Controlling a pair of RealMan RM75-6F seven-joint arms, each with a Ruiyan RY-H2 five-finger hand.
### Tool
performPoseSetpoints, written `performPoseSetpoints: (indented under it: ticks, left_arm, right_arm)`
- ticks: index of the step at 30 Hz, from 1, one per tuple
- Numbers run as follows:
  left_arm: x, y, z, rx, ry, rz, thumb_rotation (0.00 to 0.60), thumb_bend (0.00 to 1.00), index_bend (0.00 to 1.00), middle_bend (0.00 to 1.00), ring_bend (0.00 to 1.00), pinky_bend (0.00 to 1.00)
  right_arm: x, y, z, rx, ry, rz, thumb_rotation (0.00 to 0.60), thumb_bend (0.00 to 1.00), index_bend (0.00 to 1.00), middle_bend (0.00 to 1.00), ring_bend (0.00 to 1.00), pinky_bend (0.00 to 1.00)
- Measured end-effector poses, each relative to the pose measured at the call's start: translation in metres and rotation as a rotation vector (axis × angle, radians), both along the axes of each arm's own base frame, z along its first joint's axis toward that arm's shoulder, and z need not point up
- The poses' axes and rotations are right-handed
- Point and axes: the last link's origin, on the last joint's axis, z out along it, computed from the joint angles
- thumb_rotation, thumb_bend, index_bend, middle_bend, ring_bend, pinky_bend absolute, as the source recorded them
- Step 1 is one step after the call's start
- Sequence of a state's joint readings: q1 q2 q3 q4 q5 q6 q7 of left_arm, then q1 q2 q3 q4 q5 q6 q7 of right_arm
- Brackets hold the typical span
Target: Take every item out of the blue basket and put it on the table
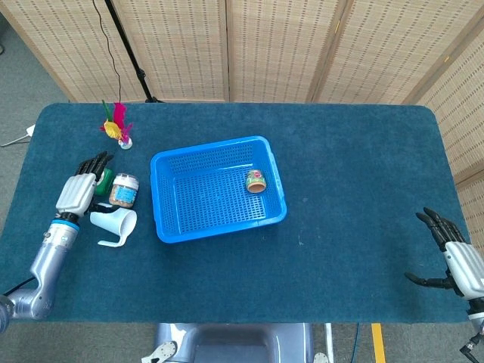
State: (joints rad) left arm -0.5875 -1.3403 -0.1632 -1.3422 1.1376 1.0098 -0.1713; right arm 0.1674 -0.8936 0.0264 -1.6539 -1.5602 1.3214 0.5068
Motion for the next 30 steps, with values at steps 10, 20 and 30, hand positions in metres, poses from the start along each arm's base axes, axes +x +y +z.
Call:
performPoseSetpoints:
  ticks: [10, 20, 30]
  left_arm:
    - [0.018, -0.031, 0.032, 0.039, -0.012, -0.045, 0.6, 0.06, 0.0, 0.0, 0.0, 0.0]
    - [0.019, -0.085, 0.073, 0.208, 0.083, -0.021, 0.6, 0.06, 0.0, 0.0, 0.0, 0.0]
    - [0.022, -0.129, 0.102, 0.271, 0.102, 0.019, 0.6, 0.06, 0.0, 0.0, 0.0, 0.0]
  right_arm:
    - [0.043, -0.039, 0.007, 0.016, 0.091, 0.094, 0.6, 0.0, 0.0, 0.0, 0.0, 0.0]
    - [0.118, -0.096, -0.001, 0.081, 0.153, 0.256, 0.6, 0.0, 0.0, 0.0, 0.0, 0.0]
    - [0.205, -0.145, -0.048, 0.123, 0.115, 0.427, 0.6, 0.0, 0.0, 0.0, 0.0, 0.0]
